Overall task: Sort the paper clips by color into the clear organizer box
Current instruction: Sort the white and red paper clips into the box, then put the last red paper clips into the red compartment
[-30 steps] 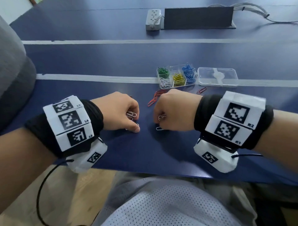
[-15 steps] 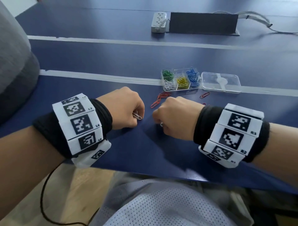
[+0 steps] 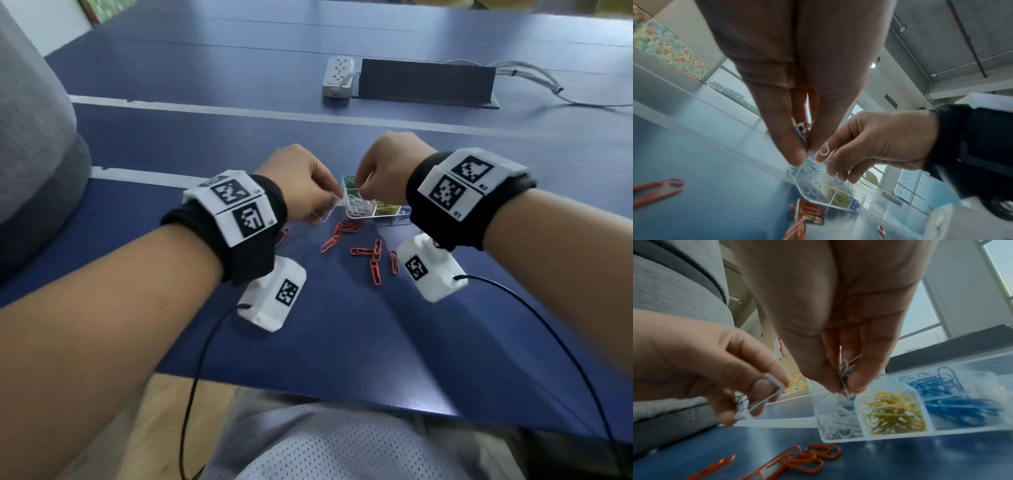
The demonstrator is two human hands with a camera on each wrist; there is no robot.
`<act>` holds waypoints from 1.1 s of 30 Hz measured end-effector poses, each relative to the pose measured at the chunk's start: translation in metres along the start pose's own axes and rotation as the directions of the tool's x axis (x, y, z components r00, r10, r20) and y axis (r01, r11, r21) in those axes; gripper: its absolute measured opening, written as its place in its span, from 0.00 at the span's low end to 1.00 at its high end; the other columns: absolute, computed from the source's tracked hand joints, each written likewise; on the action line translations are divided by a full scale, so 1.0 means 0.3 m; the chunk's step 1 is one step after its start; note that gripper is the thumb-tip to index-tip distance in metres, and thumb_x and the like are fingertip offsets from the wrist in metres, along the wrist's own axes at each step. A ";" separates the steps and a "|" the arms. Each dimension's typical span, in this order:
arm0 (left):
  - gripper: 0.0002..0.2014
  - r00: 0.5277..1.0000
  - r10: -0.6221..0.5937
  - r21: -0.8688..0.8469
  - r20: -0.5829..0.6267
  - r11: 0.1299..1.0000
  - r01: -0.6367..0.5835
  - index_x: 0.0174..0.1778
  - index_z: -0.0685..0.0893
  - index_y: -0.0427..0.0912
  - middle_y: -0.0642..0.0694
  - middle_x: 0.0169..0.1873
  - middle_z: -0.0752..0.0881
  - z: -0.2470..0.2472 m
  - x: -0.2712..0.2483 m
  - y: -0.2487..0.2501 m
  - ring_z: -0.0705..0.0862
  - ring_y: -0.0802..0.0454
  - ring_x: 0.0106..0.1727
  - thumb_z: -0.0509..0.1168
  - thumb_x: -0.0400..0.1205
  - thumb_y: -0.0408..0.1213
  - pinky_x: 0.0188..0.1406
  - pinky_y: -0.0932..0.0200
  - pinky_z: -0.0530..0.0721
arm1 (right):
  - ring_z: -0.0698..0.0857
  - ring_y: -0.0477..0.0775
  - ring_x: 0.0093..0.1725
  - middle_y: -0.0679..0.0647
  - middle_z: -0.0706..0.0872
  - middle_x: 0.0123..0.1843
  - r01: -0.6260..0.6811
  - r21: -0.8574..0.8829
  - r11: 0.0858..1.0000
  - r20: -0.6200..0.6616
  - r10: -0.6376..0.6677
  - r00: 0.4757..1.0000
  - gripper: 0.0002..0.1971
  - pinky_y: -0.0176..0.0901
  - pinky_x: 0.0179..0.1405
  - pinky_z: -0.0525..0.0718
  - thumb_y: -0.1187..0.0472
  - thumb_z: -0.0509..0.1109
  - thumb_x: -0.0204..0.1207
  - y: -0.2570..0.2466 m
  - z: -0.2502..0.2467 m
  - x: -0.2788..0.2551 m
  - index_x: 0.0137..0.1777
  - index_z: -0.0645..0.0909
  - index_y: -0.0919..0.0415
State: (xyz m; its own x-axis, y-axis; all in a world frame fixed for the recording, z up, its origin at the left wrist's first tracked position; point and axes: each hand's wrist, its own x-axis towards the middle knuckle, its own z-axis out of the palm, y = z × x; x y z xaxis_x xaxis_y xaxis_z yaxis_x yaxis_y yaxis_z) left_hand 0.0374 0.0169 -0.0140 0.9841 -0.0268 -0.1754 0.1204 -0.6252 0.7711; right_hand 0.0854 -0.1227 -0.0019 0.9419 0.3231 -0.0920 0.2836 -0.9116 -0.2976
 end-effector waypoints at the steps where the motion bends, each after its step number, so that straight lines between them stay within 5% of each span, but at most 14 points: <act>1: 0.12 1.000 0.006 0.000 -0.031 1.000 -0.006 0.34 0.90 0.44 0.34 0.33 0.89 0.006 0.016 0.008 0.86 0.45 0.33 0.66 0.73 0.23 0.49 0.46 0.90 | 0.87 0.58 0.50 0.55 0.89 0.46 -0.012 -0.004 1.000 0.010 0.012 1.000 0.11 0.42 0.49 0.85 0.63 0.70 0.70 -0.003 0.006 0.006 0.50 0.90 0.55; 8: 0.11 0.996 0.014 0.085 -0.086 0.996 -0.007 0.34 0.91 0.46 0.35 0.36 0.91 0.047 0.086 0.063 0.89 0.45 0.35 0.68 0.73 0.25 0.49 0.51 0.90 | 0.86 0.56 0.50 0.55 0.89 0.50 -0.049 0.122 0.991 0.009 0.048 0.999 0.17 0.40 0.48 0.83 0.66 0.64 0.73 0.001 -0.022 -0.008 0.56 0.88 0.50; 18: 0.13 0.991 0.126 0.401 -0.042 0.911 -0.098 0.51 0.90 0.49 0.45 0.50 0.89 0.091 0.102 0.129 0.87 0.48 0.53 0.69 0.75 0.30 0.48 0.62 0.79 | 0.87 0.58 0.56 0.56 0.89 0.55 -0.088 0.221 0.971 0.048 0.079 0.996 0.19 0.48 0.60 0.85 0.65 0.65 0.74 0.055 -0.019 -0.044 0.63 0.82 0.49; 23: 0.15 0.991 0.125 0.357 -0.043 0.929 -0.101 0.56 0.87 0.49 0.45 0.51 0.90 0.084 0.095 0.118 0.88 0.48 0.49 0.68 0.76 0.30 0.60 0.54 0.85 | 0.87 0.58 0.56 0.55 0.89 0.57 -0.076 0.289 0.954 0.062 0.060 0.996 0.25 0.52 0.59 0.86 0.69 0.65 0.71 0.069 -0.012 -0.039 0.66 0.79 0.47; 28: 0.15 0.988 0.146 0.334 -0.058 0.935 -0.118 0.56 0.87 0.46 0.46 0.48 0.91 0.071 0.096 0.086 0.80 0.57 0.32 0.68 0.76 0.29 0.54 0.60 0.84 | 0.85 0.57 0.58 0.54 0.87 0.60 -0.013 0.183 0.983 0.030 0.008 1.000 0.25 0.44 0.54 0.84 0.69 0.68 0.70 0.067 -0.016 -0.041 0.67 0.79 0.48; 33: 0.13 0.993 0.114 0.428 -0.040 0.900 -0.086 0.51 0.90 0.46 0.48 0.45 0.90 0.071 0.099 0.061 0.81 0.56 0.43 0.77 0.71 0.37 0.51 0.63 0.80 | 0.86 0.55 0.52 0.54 0.89 0.56 -0.008 0.079 0.997 0.064 0.003 0.998 0.19 0.39 0.49 0.81 0.68 0.74 0.67 0.060 0.008 -0.025 0.59 0.86 0.53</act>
State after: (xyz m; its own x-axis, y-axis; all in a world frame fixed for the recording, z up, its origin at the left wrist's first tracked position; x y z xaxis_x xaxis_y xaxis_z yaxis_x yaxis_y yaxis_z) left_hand 0.0659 -0.0118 -0.0182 0.9959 -0.0667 -0.0613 -0.0324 -0.8940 0.4468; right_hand 0.0831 -0.1408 -0.0088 0.9291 0.3364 -0.1538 0.2614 -0.8913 -0.3706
